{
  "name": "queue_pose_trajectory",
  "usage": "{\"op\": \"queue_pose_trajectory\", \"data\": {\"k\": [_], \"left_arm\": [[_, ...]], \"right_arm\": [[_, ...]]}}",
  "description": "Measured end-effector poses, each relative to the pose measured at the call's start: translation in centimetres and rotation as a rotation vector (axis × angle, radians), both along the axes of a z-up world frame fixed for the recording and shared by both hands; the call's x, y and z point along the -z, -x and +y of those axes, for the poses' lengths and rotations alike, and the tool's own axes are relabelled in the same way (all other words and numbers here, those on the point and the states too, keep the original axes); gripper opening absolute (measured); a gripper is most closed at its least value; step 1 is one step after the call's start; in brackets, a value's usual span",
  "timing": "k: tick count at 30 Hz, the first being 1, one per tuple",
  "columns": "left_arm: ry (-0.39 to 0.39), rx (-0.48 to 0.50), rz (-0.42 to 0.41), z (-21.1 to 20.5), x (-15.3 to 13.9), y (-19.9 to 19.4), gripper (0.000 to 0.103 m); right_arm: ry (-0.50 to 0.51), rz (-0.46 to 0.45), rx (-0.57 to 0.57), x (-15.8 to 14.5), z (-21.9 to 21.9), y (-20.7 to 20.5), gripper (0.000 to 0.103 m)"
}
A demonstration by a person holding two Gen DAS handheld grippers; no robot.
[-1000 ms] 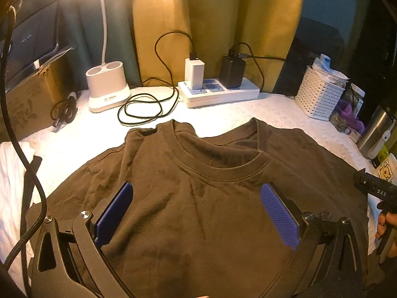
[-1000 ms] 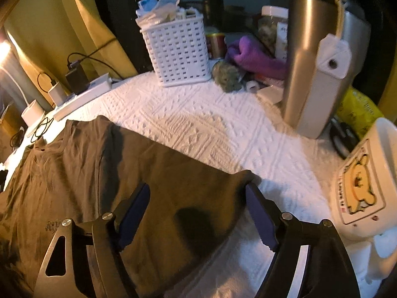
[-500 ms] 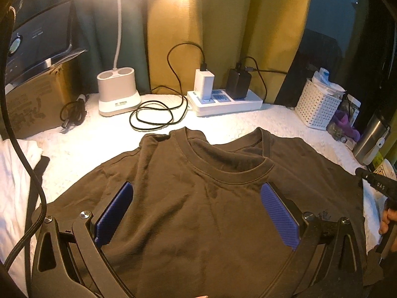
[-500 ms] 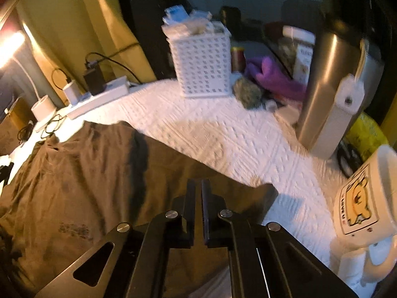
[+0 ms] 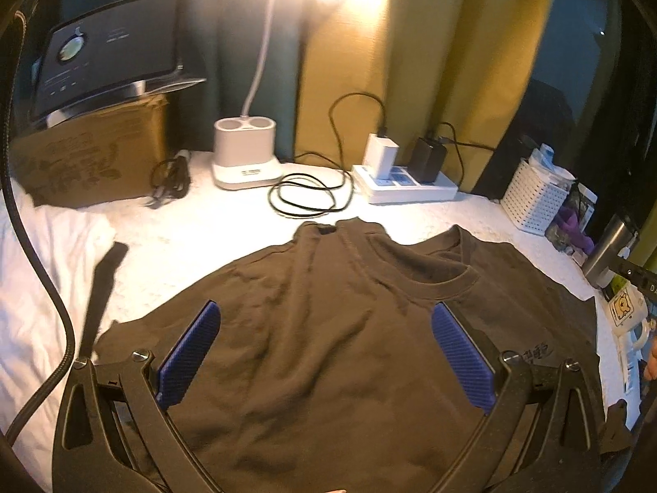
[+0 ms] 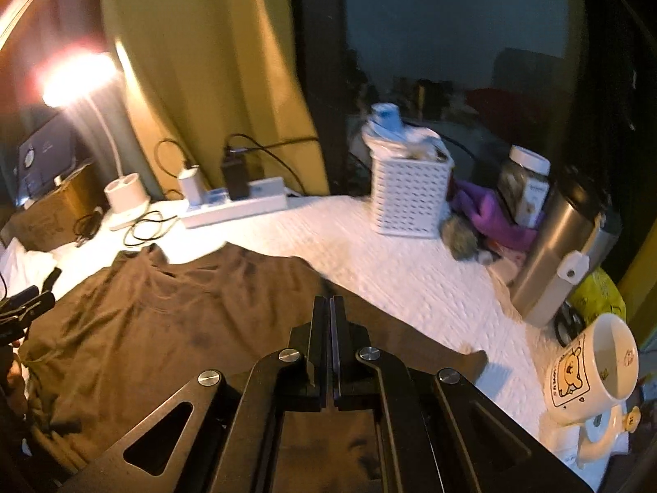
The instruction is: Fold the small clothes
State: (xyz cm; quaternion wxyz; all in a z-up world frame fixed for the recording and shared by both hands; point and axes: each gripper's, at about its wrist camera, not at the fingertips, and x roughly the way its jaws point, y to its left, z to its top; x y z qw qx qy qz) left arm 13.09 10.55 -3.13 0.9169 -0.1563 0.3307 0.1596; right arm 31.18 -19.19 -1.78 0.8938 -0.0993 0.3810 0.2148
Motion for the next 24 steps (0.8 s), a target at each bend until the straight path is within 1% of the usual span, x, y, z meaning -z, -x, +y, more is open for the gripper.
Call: {"op": "queue_pose_trajectory", "data": {"k": [2,4,6,8,11,16,19,22,24], "left_arm": [[0.001,-0.010,-0.007,0.6,0.0,0.8,0.102],[0.003,-0.018,-0.009,1.1,0.0,1.3,0.102],[0.005,-0.024,-0.008,1.5,0.1,1.7,0.102],[0.005,-0.026,-0.005,1.6,0.2,1.9,0.102],[0.004,-0.024,-0.002,1.5,0.2,1.8,0.102],[0.001,-0.012,0.008,0.8,0.3,1.1,0.102],[-0.013,0.006,0.024,-0.3,0.2,0.4,0.102],[-0.028,0.025,0.039,-1.3,0.1,-0.3,0.102],[-0.036,0.033,0.049,-2.0,0.0,-0.9,0.102]], "right_arm": [[0.021,-0.003,-0.005,0.0,0.8,0.6,0.001],[0.037,0.006,0.022,0.3,0.5,0.4,0.001],[0.073,0.015,0.088,1.1,-0.8,-0.2,0.001],[0.147,0.036,0.162,2.5,-2.1,-1.1,0.001],[0.185,0.088,0.243,4.9,-4.7,-2.0,0.002],[0.238,0.154,0.273,7.8,-6.8,-2.6,0.002],[0.301,0.171,0.303,9.4,-7.9,-3.1,0.002],[0.288,0.146,0.289,9.6,-8.7,-2.9,0.002],[0.307,0.142,0.296,9.5,-8.9,-2.9,0.003]]}}
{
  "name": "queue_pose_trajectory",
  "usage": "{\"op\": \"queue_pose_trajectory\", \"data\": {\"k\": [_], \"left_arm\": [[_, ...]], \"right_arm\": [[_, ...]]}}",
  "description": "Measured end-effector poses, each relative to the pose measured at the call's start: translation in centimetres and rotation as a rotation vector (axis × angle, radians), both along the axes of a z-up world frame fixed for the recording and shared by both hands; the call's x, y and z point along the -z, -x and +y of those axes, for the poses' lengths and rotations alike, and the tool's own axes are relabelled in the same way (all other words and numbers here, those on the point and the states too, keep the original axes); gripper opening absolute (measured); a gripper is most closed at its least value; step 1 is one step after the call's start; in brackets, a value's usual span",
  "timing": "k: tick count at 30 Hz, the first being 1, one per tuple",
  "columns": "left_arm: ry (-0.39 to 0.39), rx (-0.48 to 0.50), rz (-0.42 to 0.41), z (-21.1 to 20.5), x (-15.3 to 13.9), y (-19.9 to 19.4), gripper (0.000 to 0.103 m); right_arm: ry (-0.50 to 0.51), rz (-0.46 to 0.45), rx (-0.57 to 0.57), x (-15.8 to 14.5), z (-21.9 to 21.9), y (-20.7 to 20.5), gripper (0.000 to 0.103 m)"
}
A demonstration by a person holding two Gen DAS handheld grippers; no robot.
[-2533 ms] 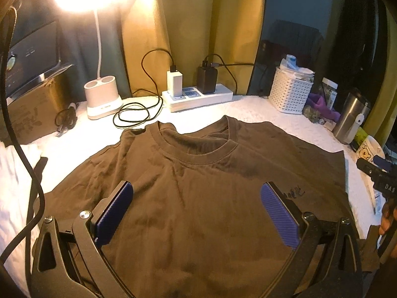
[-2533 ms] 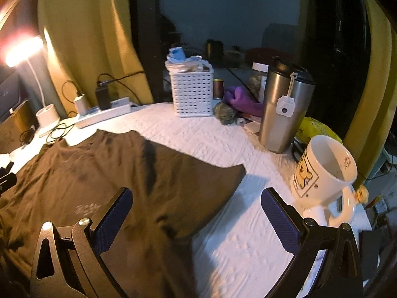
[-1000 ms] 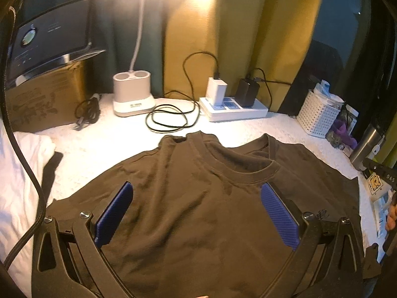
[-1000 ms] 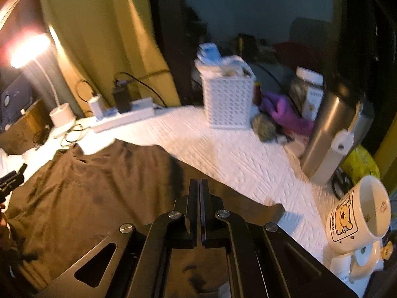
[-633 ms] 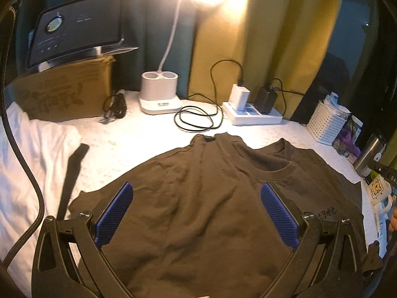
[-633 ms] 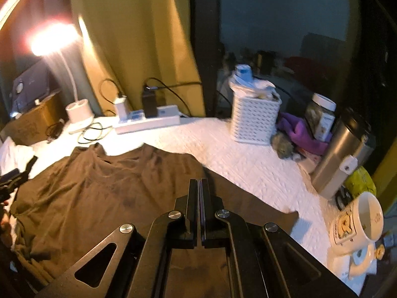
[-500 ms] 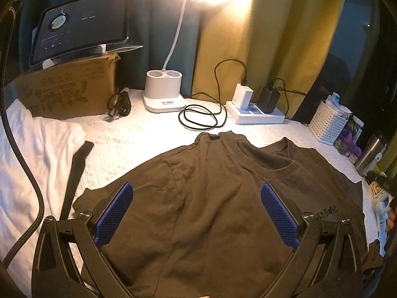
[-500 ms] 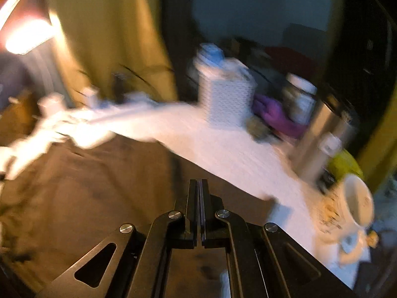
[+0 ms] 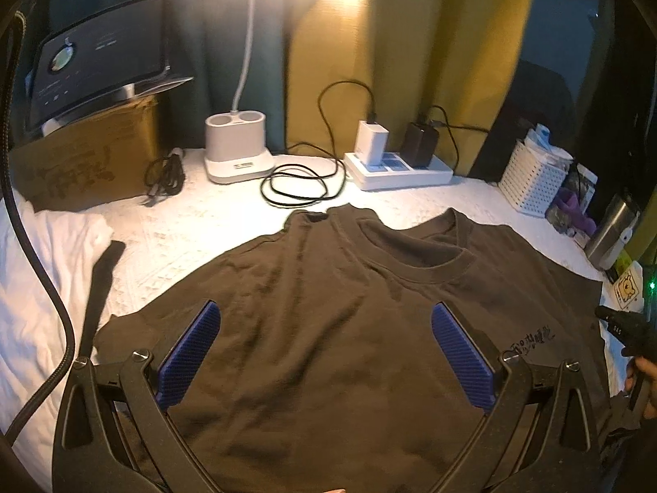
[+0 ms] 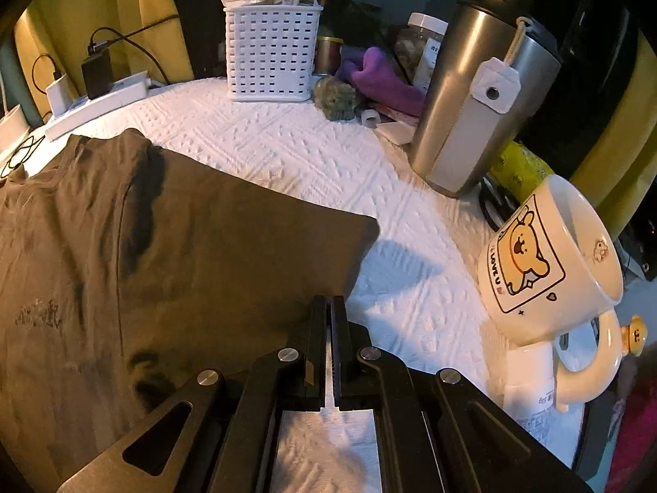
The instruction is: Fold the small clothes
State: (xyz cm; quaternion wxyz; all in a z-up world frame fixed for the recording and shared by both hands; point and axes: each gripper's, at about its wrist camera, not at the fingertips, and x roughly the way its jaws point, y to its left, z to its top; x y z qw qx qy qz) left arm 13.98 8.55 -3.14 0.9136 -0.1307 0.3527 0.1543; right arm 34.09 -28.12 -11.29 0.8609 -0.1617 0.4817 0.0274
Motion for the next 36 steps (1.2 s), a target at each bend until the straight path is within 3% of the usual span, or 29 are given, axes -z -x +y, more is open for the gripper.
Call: {"op": "queue_pose_trajectory", "data": {"k": [2,6,9,10,11,12,13,14,16,19,24,26,27,28,30,32,34,36], "left_arm": [[-0.011,0.005,0.005,-0.6,-0.2,-0.4,0.102],[-0.025,0.012,0.015,-1.5,-0.4,-1.1,0.102],[-0.031,0.024,0.023,-2.2,-0.4,-1.5,0.102],[-0.035,0.026,0.024,-2.4,-0.5,-1.6,0.102],[-0.040,0.027,0.026,-2.6,-0.5,-1.7,0.102],[-0.041,0.027,0.028,-2.7,-0.5,-1.7,0.102],[-0.040,0.027,0.030,-2.8,-0.6,-1.8,0.102],[-0.038,0.026,0.030,-2.9,-0.6,-1.8,0.102],[-0.039,0.026,0.031,-2.9,-0.6,-1.8,0.102],[-0.040,0.032,0.031,-3.2,-0.6,-1.9,0.102],[-0.047,0.029,0.028,-2.8,-0.6,-1.7,0.102],[-0.042,0.014,0.029,-2.2,-0.5,-1.5,0.102],[-0.039,0.008,0.030,-2.0,-0.5,-1.5,0.102],[-0.036,0.003,0.031,-1.7,-0.4,-1.4,0.102],[-0.031,-0.005,0.030,-1.3,-0.3,-1.3,0.102],[-0.028,-0.006,0.027,-1.0,-0.2,-1.1,0.102],[-0.025,-0.003,0.024,-0.7,-0.2,-1.0,0.102],[-0.023,-0.001,0.021,-0.5,-0.1,-0.7,0.102]], "right_arm": [[0.037,0.001,0.011,0.2,-0.4,0.1,0.004],[-0.013,-0.004,0.014,0.0,-1.6,0.3,0.004],[0.006,-0.028,0.019,0.0,-2.2,0.4,0.011],[0.024,-0.044,0.026,0.0,-2.3,0.5,0.026],[0.054,-0.063,0.047,-0.1,-2.6,0.6,0.052],[0.073,-0.076,0.088,-0.2,-3.1,0.6,0.066],[0.045,-0.068,0.109,-0.3,-3.7,0.4,0.084],[-0.093,-0.028,0.104,-0.5,-4.8,0.1,0.090],[-0.184,0.010,0.100,-0.4,-5.3,-0.3,0.090],[-0.184,-0.037,0.062,-0.9,-4.5,-0.6,0.090],[-0.335,-0.014,0.073,-0.9,-4.9,-2.3,0.090],[-0.348,-0.009,0.034,-0.6,-4.2,-2.7,0.087],[-0.339,-0.003,0.023,-0.4,-3.9,-2.8,0.080],[-0.328,0.013,0.014,0.3,-3.3,-3.2,0.053],[-0.311,0.003,0.002,0.7,-2.5,-3.3,0.043],[-0.302,0.007,-0.009,0.6,-2.0,-3.4,0.021],[-0.295,0.004,-0.011,0.3,-1.4,-3.4,0.013],[-0.298,-0.011,-0.024,-0.3,-1.0,-3.1,0.011]]}}
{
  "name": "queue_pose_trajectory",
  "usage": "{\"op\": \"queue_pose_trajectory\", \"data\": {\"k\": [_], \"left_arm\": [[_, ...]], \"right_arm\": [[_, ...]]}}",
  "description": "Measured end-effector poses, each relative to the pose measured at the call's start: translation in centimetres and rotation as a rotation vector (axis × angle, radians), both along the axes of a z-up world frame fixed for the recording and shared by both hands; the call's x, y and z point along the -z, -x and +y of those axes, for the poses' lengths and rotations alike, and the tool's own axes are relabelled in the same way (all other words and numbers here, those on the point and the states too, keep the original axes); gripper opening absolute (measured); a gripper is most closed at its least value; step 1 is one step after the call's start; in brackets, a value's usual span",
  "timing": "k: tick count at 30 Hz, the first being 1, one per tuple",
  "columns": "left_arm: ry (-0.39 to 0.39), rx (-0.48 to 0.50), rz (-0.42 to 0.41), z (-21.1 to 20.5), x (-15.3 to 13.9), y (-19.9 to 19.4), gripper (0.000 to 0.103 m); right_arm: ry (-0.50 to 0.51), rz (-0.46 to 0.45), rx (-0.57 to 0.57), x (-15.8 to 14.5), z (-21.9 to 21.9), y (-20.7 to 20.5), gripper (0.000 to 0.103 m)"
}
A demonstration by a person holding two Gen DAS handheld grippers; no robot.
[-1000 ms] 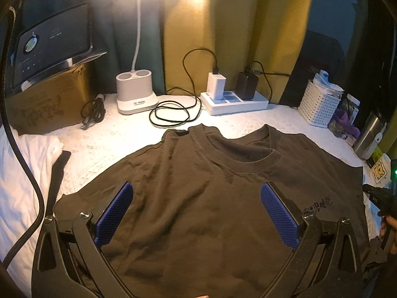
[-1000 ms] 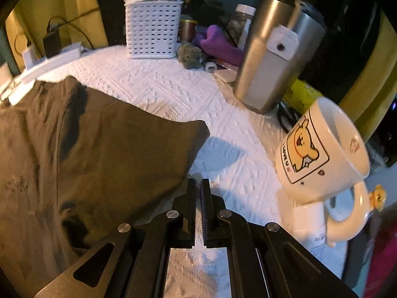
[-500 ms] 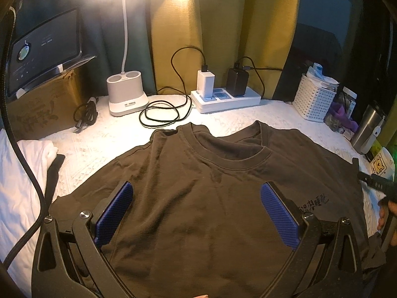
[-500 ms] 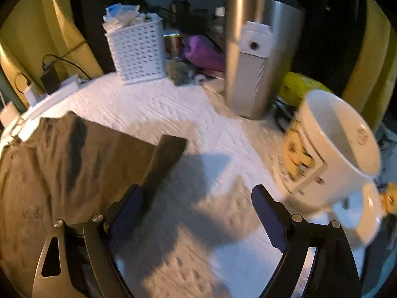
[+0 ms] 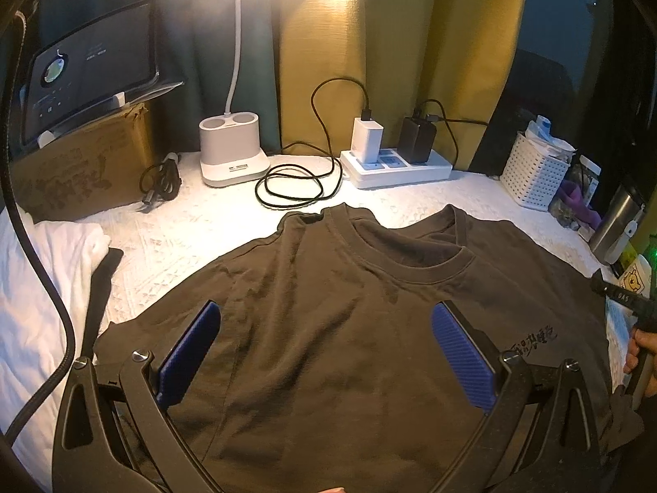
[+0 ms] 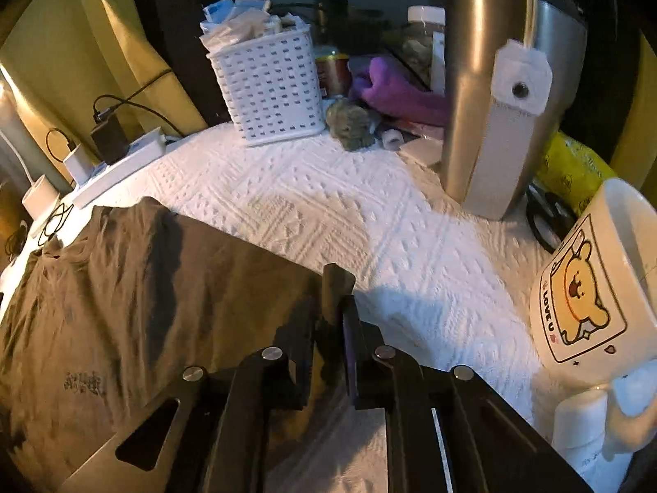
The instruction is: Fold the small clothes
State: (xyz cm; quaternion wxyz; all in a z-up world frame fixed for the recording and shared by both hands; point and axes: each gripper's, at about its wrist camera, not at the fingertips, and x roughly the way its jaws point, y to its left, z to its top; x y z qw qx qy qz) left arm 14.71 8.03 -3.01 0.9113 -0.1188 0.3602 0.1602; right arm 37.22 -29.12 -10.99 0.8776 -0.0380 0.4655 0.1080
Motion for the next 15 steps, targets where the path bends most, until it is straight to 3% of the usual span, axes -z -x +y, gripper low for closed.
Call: {"op": "queue_pose_trajectory", "data": {"k": [8,15], "left_arm": [[0.018,-0.021,-0.024,1.9,0.0,1.7,0.102],[0.031,-0.060,-0.048,4.3,0.1,4.0,0.102]], "right_arm": [[0.006,-0.118,-0.120,-5.8,5.1,2.9,0.010],[0.014,-0.174,-0.244,-8.8,10.7,5.8,0.010]]}}
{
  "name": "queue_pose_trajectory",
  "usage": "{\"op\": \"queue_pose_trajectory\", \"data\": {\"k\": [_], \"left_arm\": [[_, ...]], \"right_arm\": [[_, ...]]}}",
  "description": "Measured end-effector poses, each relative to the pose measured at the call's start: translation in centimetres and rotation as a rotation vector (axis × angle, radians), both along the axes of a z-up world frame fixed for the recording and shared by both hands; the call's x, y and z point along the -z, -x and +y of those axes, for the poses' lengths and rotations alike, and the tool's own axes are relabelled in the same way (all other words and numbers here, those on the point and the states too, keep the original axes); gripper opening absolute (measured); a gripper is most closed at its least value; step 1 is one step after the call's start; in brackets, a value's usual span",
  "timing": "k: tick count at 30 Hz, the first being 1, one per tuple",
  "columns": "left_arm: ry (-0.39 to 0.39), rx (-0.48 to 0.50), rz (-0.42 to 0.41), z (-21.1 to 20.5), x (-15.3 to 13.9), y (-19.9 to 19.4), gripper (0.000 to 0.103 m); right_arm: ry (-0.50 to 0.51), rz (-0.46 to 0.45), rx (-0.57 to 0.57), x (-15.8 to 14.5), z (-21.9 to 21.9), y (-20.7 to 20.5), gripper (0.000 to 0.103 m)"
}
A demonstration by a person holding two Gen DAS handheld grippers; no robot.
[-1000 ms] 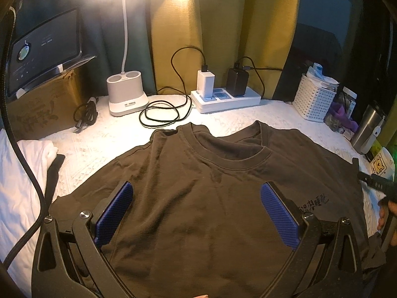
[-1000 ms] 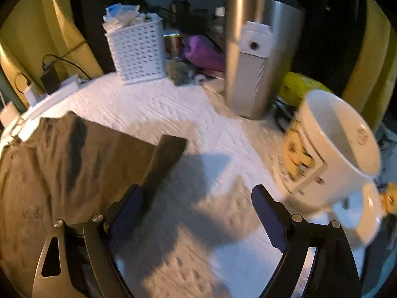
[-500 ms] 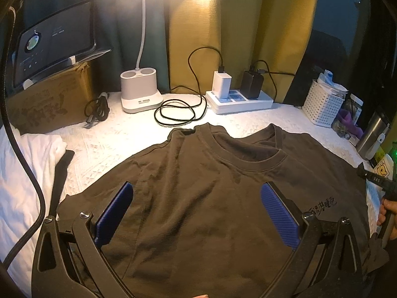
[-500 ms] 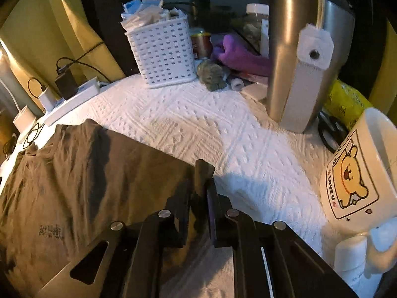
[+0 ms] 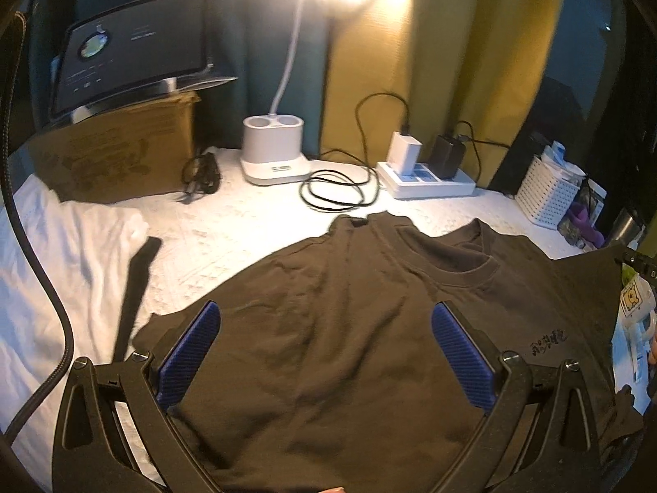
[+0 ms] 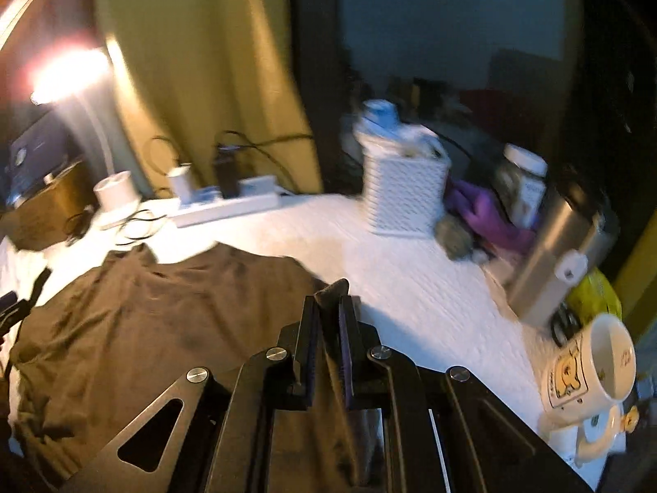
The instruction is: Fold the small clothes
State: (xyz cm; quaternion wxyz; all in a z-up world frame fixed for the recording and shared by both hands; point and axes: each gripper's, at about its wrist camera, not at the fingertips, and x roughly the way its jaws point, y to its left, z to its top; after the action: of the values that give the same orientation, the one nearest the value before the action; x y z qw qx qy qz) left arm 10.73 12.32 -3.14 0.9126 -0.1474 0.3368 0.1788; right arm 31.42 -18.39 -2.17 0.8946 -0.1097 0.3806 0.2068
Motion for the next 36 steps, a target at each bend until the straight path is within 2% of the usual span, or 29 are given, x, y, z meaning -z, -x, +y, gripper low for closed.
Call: {"op": "queue_pose_trajectory", "data": {"k": [7,13,22,25,28,30,31,32,36], "left_arm": [[0.019,-0.032,-0.023,2.1,0.4,2.3,0.102],[0.035,-0.044,-0.040,3.4,0.6,4.0,0.102],[0.039,-0.035,-0.018,4.2,1.2,5.6,0.102],[0.048,-0.036,-0.014,4.3,1.3,5.8,0.102],[0.041,-0.031,-0.018,4.0,1.1,5.9,0.102],[0.037,-0.027,-0.019,3.7,1.0,5.9,0.102],[0.036,-0.025,-0.017,3.5,1.0,5.9,0.102],[0.036,-0.022,-0.016,3.3,0.9,5.8,0.102],[0.025,-0.011,-0.013,2.6,0.7,5.6,0.102]], "right_arm": [[0.012,0.008,-0.080,-0.2,4.9,2.6,0.010],[0.026,0.042,-0.128,1.1,8.2,4.3,0.010],[0.079,0.181,-0.151,6.9,11.6,5.2,0.010],[0.130,0.238,-0.136,9.6,12.0,5.3,0.010],[0.126,0.254,-0.128,10.5,11.9,5.6,0.010],[0.124,0.259,-0.127,10.5,11.7,5.9,0.021],[0.124,0.261,-0.128,10.4,11.6,6.0,0.056],[0.126,0.258,-0.124,10.2,11.4,6.2,0.103],[0.111,0.207,-0.112,8.0,9.8,7.1,0.103]]}}
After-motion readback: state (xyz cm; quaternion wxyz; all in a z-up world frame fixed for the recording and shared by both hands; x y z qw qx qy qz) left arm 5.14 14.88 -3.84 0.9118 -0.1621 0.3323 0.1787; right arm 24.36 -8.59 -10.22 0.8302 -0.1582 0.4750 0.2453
